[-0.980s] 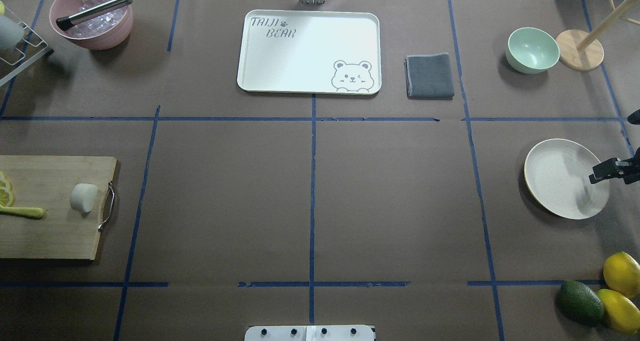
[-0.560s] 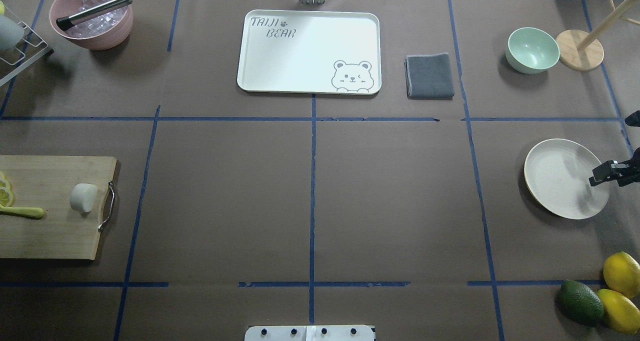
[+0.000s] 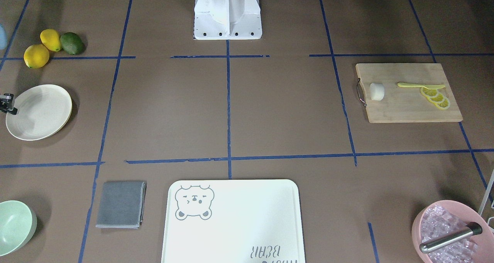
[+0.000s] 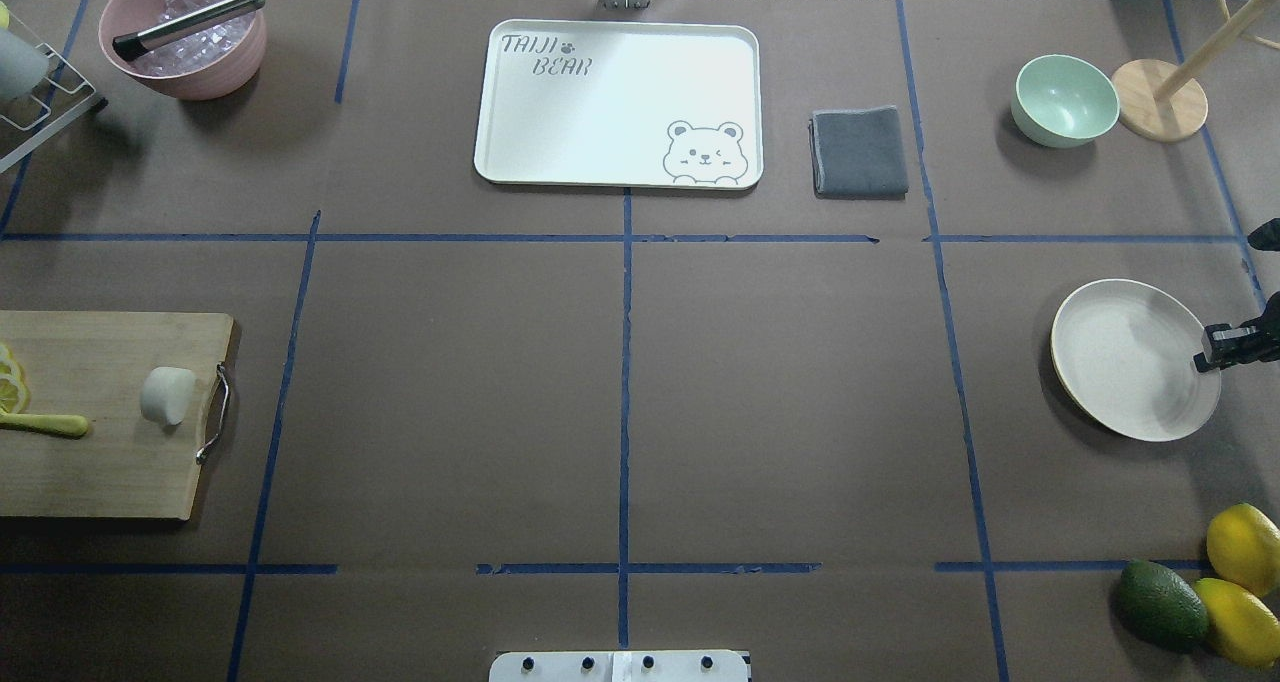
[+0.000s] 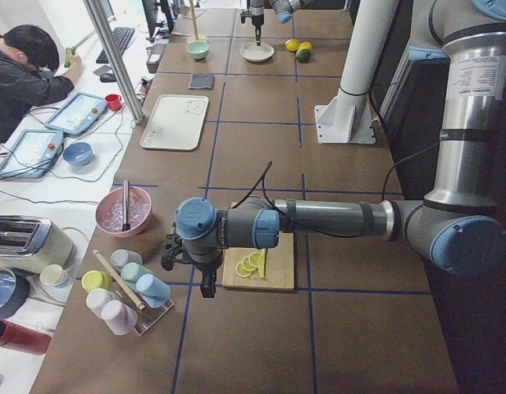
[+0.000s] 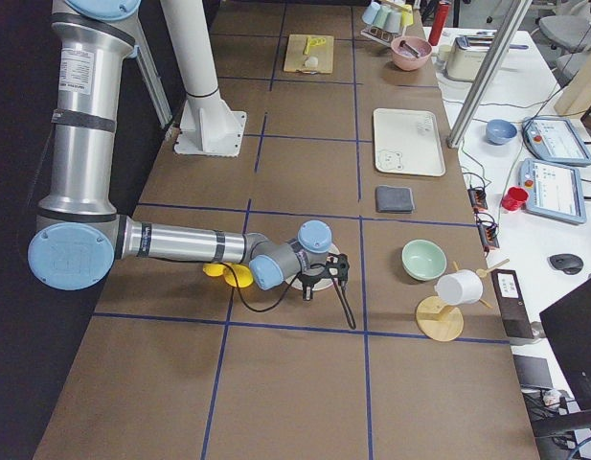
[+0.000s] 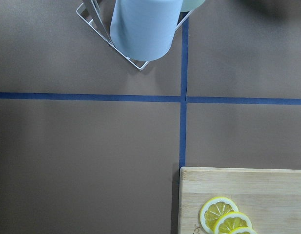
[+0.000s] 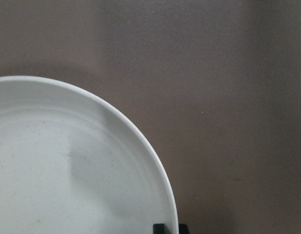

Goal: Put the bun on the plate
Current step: 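Reach the right gripper to the white plate rim and grasp it, then slide the white plate with the right gripper to the table center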

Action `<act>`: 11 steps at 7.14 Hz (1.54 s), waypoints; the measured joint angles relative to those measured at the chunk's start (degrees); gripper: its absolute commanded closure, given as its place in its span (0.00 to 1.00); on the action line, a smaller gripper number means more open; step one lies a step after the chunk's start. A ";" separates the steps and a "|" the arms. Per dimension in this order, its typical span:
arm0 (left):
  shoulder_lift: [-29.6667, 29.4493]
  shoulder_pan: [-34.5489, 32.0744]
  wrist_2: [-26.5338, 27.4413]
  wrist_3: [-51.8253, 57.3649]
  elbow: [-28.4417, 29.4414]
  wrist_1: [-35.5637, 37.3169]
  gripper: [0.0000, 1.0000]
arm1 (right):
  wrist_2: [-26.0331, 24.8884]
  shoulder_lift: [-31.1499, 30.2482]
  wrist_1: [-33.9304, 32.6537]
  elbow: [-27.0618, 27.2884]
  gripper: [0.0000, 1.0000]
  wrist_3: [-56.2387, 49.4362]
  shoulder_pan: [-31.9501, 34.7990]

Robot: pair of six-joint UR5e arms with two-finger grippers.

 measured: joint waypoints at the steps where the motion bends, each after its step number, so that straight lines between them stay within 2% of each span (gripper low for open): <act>1: -0.05 0.00 0.00 -0.03 -0.03 0.00 0.00 | 0.11 -0.35 0.00 1.64 1.00 0.20 0.59; 2: -0.06 0.00 0.00 -0.04 -0.11 0.00 0.00 | 1.44 -0.72 -0.03 3.63 1.00 0.35 2.34; 4: -0.13 0.00 0.00 -0.11 -0.18 0.00 0.00 | 8.23 -0.36 -0.12 7.07 1.00 1.47 7.79; 5: -0.16 0.00 0.00 -0.13 -0.20 0.00 0.00 | 11.35 1.30 -0.14 8.22 1.00 4.34 9.30; 7: -0.26 0.00 0.00 -0.20 -0.16 0.02 0.00 | 13.68 9.06 -0.13 9.05 1.00 14.59 7.79; 9: -0.44 0.03 0.00 -0.43 0.19 0.04 0.00 | 11.40 18.48 -0.13 9.12 1.00 27.78 -0.19; 10: -0.50 0.03 0.00 -0.47 0.28 0.06 0.00 | 7.73 22.74 -0.16 9.16 1.00 34.83 -5.16; 11: -0.53 0.03 0.00 -0.51 0.28 0.08 0.00 | 1.48 26.81 -0.35 9.05 1.00 41.67 -11.62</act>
